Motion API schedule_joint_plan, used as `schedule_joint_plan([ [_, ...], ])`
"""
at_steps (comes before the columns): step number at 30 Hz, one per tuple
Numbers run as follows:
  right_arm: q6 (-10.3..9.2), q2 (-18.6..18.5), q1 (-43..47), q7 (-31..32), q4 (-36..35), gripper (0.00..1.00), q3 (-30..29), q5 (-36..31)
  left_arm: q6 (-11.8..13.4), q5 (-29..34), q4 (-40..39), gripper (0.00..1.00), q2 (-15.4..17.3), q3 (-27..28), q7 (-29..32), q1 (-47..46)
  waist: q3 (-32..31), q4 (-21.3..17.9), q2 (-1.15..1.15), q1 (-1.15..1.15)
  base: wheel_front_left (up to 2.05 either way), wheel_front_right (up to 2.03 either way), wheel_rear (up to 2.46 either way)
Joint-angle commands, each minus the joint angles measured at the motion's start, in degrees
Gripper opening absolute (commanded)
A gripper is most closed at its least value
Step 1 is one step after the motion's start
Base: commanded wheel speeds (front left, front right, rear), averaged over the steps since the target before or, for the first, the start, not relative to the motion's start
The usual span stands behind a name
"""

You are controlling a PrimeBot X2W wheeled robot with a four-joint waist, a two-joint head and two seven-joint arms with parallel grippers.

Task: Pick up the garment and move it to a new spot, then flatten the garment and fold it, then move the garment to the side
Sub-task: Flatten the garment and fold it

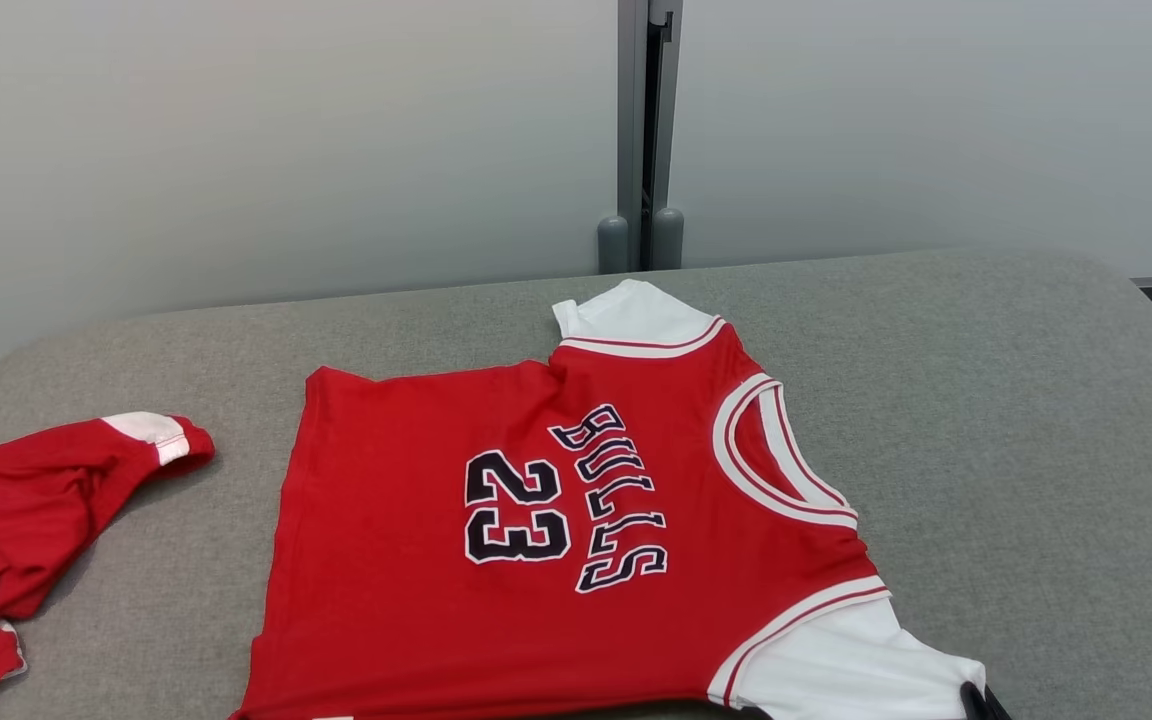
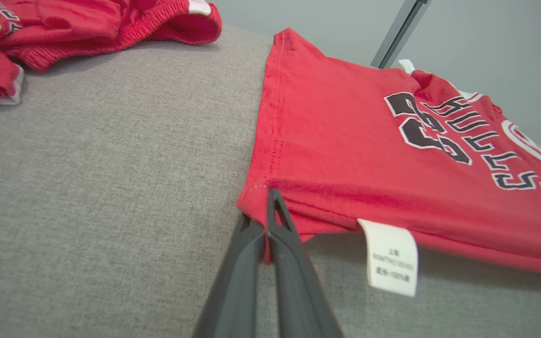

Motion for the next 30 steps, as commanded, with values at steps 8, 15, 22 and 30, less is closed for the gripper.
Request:
schedule_joint_plan([
  [8, -0.03, -0.58, -2.5, -0.31, -3.21, 0.0, 0.93, -0.88, 0.09, 0.95, -4.42, 0.0, 0.5, -0.47, -0.27, -2.14, 1.67, 0.46, 0.0, 0.0, 0.0, 0.0, 0.0],
  [15, -0.03, 0.51, -14.1, -0.31, 0.41, 0.0, 1.37, 0.19, 0.09, 2.13, -4.2, 0.0, 0.38, -2.96, -0.2, -10.46, 6.46, 1.12, 0.0, 0.0, 0.0, 0.0, 0.0],
  [22, -0.02, 0.82, -23.38, -0.31, 4.3, 0.0, 1.01, -1.51, 0.09, 3.64, -1.1, 0.0, 0.43, -3.34, -0.2, -18.04, 11.24, 1.86, 0.0, 0.0, 0.0, 0.0, 0.0],
  [30, -0.03, 0.7, -32.29, -0.31, 9.13, 0.0, 0.1, -4.47, 0.09, 5.75, 2.85, 0.0, 0.42, -2.93, -0.21, -25.86, 16.34, 2.46, 0.0, 0.0, 0.0, 0.0, 0.0],
])
